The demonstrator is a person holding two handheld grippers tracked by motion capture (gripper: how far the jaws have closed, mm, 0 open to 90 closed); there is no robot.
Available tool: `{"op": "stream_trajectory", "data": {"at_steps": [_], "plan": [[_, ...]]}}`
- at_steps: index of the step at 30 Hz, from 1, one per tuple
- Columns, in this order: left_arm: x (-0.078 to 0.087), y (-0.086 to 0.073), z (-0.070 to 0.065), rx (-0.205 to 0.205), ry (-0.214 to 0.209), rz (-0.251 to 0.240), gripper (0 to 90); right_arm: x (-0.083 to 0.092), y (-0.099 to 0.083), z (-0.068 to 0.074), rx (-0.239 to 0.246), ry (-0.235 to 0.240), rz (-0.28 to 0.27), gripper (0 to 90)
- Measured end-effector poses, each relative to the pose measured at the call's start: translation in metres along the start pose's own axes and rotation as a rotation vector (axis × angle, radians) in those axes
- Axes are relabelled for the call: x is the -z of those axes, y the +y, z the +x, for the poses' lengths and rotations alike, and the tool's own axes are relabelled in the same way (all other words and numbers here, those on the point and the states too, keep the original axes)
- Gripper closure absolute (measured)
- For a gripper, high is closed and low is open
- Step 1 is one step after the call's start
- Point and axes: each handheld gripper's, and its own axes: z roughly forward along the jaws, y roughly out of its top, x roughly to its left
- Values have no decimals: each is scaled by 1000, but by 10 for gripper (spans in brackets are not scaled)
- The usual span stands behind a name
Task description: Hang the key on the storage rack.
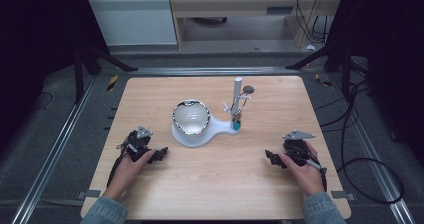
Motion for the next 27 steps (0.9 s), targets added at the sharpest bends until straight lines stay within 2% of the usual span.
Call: {"op": "stream_trajectory", "data": {"at_steps": [9,13,19,22,27], "plan": [[0,0,0,0,0,0,0,-6,-5,-28,-89,-75,-8,86],[0,0,0,-1,0,0,0,-11,-7,-36,-106,-116,-6,85],[0,0,0,0,0,0,0,-17,-5,-35,-112,-149,0,65],[0,0,0,0,0,0,0,-19,-4,-32,-82,-166,18,43],[0,0,0,-1,0,0,0,-21,-3,-25,-95,-176,24,24]]}}
